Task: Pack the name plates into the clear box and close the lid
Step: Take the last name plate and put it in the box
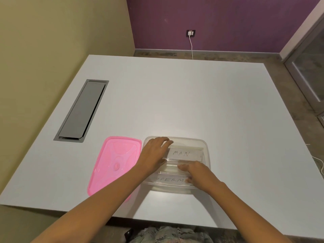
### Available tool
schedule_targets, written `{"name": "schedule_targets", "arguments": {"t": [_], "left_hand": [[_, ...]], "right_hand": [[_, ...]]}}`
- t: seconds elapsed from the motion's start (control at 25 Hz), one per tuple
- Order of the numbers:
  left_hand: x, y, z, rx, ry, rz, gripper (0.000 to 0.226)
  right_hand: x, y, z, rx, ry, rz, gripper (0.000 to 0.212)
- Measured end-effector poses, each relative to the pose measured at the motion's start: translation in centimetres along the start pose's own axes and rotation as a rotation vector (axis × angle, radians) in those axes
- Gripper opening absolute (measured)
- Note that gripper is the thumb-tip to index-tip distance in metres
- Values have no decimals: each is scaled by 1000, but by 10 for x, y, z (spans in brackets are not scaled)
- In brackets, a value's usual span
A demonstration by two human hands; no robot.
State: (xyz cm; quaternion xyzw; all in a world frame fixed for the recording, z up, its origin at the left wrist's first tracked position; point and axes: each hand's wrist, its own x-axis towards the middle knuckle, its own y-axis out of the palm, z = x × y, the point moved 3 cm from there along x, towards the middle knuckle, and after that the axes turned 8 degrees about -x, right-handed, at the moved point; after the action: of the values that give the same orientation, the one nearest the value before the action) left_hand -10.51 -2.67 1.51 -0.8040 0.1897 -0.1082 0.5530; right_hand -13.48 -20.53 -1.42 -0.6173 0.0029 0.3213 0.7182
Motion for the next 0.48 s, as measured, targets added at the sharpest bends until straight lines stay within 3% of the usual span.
{"name": "schedule_targets", "arguments": {"t": [0.12, 0.48], "left_hand": [[15, 11, -6, 70, 36, 67, 68], [17, 21, -3, 72, -47, 38, 71]], "right_hand": [[-1, 0, 1, -41, 11, -7, 48], [-5, -1, 2, 6, 18, -44, 39]]}}
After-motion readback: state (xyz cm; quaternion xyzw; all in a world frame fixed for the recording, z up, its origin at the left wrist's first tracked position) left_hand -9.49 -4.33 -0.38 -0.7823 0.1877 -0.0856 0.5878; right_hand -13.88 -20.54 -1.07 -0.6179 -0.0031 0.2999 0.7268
